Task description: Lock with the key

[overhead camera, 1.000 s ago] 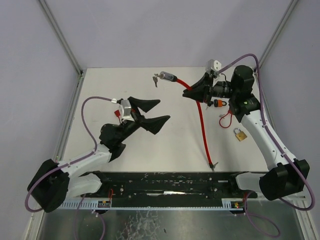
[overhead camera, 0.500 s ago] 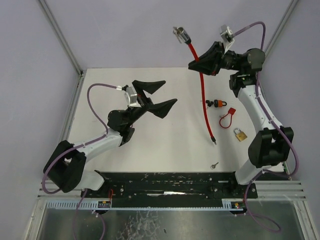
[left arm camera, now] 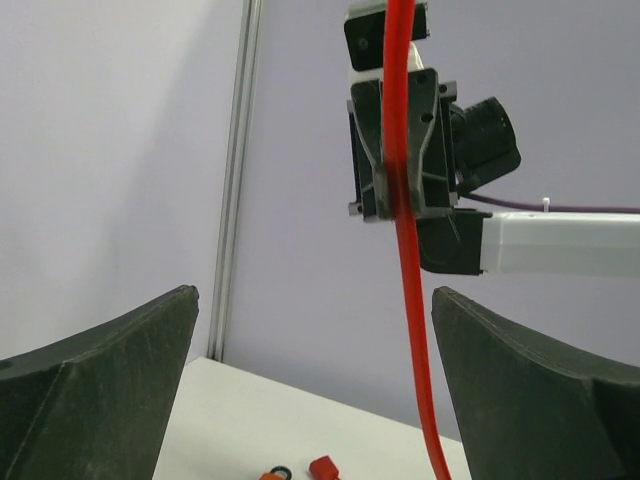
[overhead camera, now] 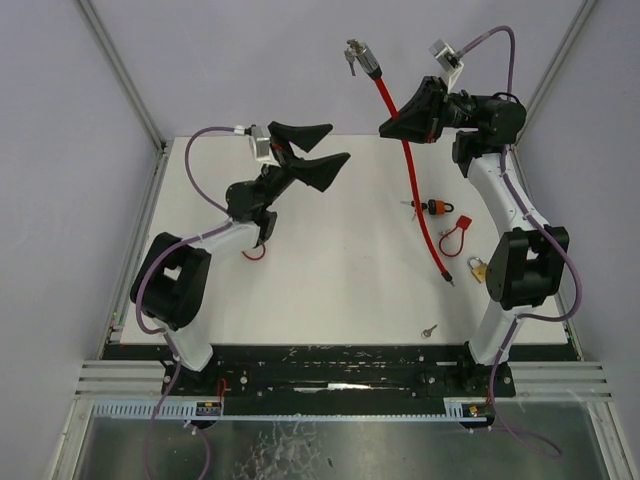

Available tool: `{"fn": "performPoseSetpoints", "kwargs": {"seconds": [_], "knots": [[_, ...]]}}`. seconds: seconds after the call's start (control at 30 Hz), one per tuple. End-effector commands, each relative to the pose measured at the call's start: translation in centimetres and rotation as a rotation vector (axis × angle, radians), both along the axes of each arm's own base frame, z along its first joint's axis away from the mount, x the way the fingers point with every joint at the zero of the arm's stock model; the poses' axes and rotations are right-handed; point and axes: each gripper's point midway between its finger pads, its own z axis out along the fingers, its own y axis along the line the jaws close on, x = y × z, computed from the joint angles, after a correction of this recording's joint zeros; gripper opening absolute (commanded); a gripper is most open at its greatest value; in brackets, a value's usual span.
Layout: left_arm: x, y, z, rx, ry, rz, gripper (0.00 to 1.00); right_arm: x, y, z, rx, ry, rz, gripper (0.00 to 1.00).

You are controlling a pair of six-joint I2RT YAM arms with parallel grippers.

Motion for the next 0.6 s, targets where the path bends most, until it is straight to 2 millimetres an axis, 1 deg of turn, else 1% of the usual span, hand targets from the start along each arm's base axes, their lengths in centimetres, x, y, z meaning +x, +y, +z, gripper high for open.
{"fn": "performPoseSetpoints", "kwargs": {"seconds": [0.0, 0.1, 0.2, 0.3, 0.37, 0.43, 0.5, 0.57], "knots": [[-1.4, 0.2, 4.1, -0.07, -0.103, -0.087, 0.98, -1.5, 0.0, 1.4, 0.009, -0.017, 0.018, 0.0], [-1.6, 0.1, 4.3, -0.077, -0.091, -0.112, 0.97, -1.1, 0.6, 0.1, -0.001, 0.024, 0.033, 0.0], [-1.5, -0.4, 3.8, -0.093, -0.04, -0.158, 0.93, -1.9, 1.9, -1.2, -0.015, 0.039, 0.075, 0.0], [-2.4, -1.2, 3.9, -0.086, -0.026, -0.227, 0.87, -2.7, 3.1, -2.7, -0.021, 0.07, 0.11, 0.0], [-3.5, -1.5, 4.4, -0.081, -0.044, -0.245, 0.86, -2.8, 3.5, -3.3, -0.022, 0.073, 0.119, 0.0], [-4.1, -1.6, 4.4, -0.081, -0.057, -0.228, 0.86, -2.9, 3.7, -3.7, -0.024, 0.075, 0.125, 0.0], [-4.0, -1.4, 4.4, -0.093, -0.051, -0.21, 0.84, -3.2, 3.9, -4.1, -0.026, 0.078, 0.133, 0.0], [-3.6, -1.2, 4.4, -0.11, -0.034, -0.199, 0.8, -3.5, 4.3, -4.6, -0.027, 0.08, 0.143, 0.0]]}}
